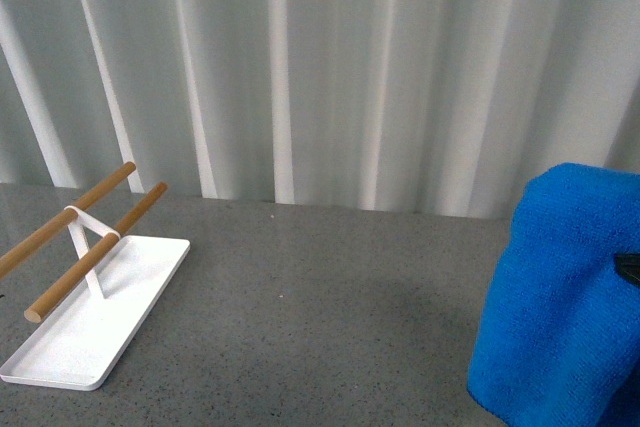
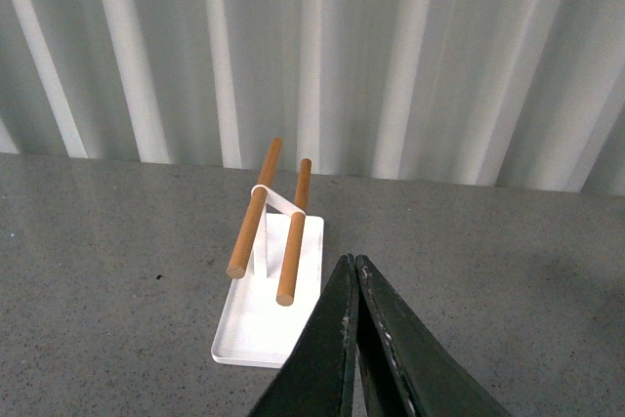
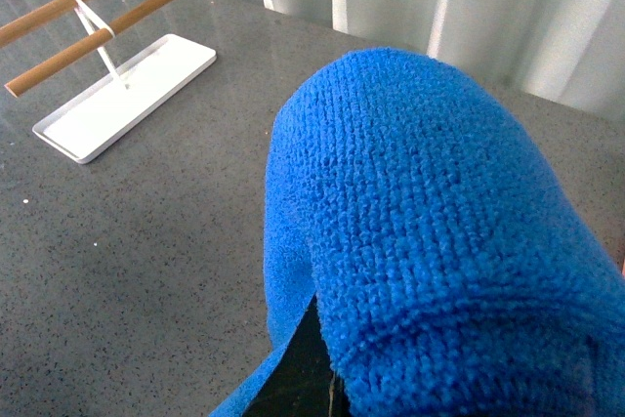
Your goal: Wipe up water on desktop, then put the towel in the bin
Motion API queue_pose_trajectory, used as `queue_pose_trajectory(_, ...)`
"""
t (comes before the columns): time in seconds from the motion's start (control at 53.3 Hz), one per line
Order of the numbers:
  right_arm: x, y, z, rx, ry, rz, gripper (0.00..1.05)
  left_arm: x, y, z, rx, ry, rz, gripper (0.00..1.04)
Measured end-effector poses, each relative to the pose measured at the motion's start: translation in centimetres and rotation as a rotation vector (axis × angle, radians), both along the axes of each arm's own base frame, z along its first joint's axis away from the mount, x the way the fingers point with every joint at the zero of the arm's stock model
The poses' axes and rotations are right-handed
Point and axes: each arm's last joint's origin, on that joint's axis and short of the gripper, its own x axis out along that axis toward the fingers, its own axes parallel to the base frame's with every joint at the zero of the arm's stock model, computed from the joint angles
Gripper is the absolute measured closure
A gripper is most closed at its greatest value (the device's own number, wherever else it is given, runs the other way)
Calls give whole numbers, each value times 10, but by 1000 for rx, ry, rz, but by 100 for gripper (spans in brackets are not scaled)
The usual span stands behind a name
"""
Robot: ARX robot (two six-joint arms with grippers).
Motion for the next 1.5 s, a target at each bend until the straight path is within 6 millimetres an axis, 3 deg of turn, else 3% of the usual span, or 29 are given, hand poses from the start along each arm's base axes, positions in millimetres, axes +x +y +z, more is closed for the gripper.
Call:
queue_pose_trajectory(0.169,0,0,-1,-2,6,-2,100,-11,0,-4,0,14,0,101)
queue_pose_trajectory(0.469,9,0,-5,5,49,-41,100,-12,0,-3,0,6,0,101)
queue_pose_trajectory(0.6,27,4,-8,27,108,-73,100,-12,0,-3,0,6,0,81)
queue_pose_trajectory(0.807,75,15,-31,38,258,-134,100,-12,0,-3,0,6,0,47)
queue_pose_trajectory(0.901,98,23,-52,29,340,-153,100,-12,0,-3,0,6,0,33)
queue_pose_trajectory(1.069,115,39,-96,23,463,-159,100,-12,0,-3,0,6,0,7)
queue_pose_trajectory(1.238,114,49,-146,13,562,-174,100,-12,0,-3,0,6,0,7)
queue_pose_trajectory(1.501,116,37,-152,-5,555,-196,100,-12,0,-3,0,7,0,7)
